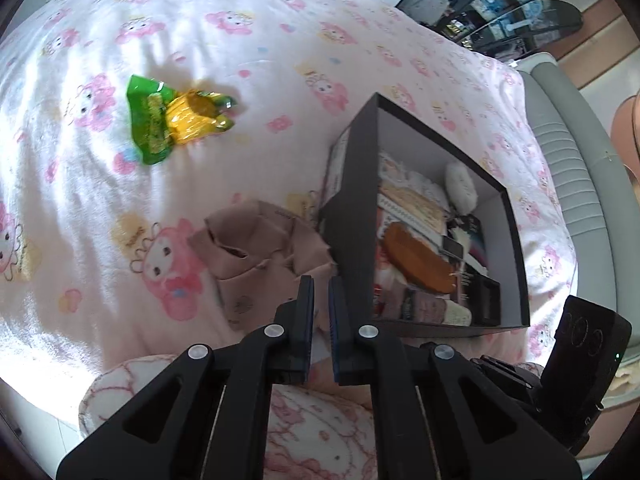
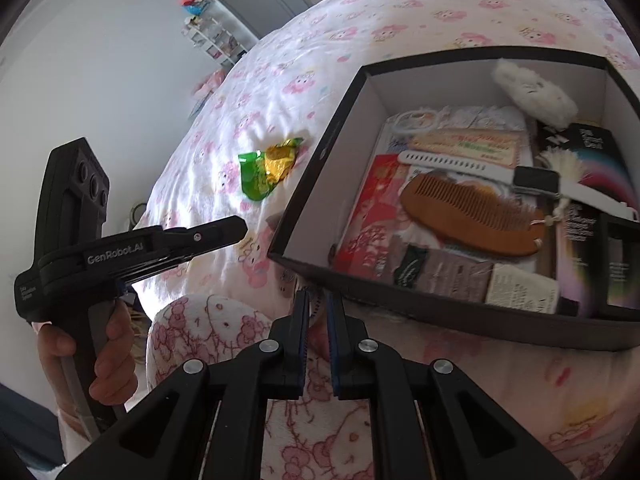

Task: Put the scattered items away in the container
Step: 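Carry the beige pouch with the right gripper toward the box edge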

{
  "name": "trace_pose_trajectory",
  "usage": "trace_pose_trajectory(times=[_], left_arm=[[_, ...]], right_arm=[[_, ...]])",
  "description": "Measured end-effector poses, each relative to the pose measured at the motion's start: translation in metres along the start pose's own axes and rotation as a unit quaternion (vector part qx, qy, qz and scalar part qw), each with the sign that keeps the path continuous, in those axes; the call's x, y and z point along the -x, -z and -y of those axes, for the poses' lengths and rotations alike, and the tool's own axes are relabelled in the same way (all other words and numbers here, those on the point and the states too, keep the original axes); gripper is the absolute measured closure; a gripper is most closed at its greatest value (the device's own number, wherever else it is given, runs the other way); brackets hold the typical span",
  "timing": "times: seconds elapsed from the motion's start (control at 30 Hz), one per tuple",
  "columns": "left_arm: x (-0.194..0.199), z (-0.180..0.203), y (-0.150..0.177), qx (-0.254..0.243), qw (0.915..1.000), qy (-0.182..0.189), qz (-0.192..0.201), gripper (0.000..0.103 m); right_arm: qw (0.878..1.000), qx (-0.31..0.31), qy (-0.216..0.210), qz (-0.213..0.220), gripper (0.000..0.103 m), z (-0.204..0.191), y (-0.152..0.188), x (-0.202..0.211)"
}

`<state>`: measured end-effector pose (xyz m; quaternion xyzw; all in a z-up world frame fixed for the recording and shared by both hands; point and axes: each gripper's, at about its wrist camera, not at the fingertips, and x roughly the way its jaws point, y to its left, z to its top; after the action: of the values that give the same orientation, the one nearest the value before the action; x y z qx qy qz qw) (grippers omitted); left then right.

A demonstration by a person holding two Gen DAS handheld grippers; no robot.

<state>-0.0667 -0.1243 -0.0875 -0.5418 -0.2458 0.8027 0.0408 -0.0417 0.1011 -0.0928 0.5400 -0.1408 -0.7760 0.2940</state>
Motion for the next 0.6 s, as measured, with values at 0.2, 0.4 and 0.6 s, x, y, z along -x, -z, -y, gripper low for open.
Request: trace_pose_trajectory(times=[0.2, 0.4, 0.6], left_arm=[[-0.008, -0.027, 0.004, 0.028, 0.9995, 0.004, -0.013, 0.091], [-0.009, -0.030, 0.006, 0.036, 0.9991, 0.015, -0.016, 0.087], [0.000, -0.028, 0.009, 0.029, 0.9993, 0.021, -0.006, 0.086]], right_arm=[[0.998, 0.016, 0.019, -0.065, 0.058, -0.013, 0.006, -0.061], [0.995, 0.034, 0.011, -0.089, 0.098, -0.022, 0.003, -0.106], [0.999, 0.041, -0.009, -0.018, 0.101, -0.028, 0.008, -0.059]])
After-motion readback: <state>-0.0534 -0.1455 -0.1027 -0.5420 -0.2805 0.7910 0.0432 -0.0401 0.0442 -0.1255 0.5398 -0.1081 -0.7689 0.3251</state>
